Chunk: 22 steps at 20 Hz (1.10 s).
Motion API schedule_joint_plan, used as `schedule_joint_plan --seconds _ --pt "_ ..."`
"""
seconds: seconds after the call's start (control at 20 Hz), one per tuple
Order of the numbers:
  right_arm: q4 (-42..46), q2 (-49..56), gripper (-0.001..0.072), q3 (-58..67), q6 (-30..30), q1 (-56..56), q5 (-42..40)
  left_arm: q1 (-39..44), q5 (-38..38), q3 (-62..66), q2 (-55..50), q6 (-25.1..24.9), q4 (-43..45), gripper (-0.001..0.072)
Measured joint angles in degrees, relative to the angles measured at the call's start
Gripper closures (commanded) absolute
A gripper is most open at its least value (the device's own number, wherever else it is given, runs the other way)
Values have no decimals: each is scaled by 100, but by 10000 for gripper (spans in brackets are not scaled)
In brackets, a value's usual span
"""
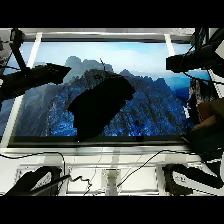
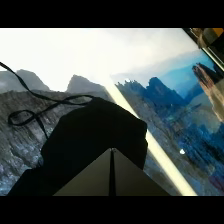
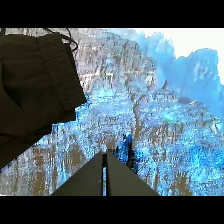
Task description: Fold the clothes and pants, and hang the long-sleeved shirts on hangers.
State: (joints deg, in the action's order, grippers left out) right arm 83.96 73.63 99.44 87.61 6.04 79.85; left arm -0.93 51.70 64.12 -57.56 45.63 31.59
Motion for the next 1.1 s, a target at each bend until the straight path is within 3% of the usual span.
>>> schedule_joint_plan --seconds 0.6,0.8,1.1 --pt "0 0 689 0 2 0 0 0 -2 0 -20 348 -245 696" --pt "0 0 689 0 0 0 0 0 2 0 -118 470 59 696" --pt "0 11 689 0 2 0 -651 -55 20 -175 -208 1843 1910 696"
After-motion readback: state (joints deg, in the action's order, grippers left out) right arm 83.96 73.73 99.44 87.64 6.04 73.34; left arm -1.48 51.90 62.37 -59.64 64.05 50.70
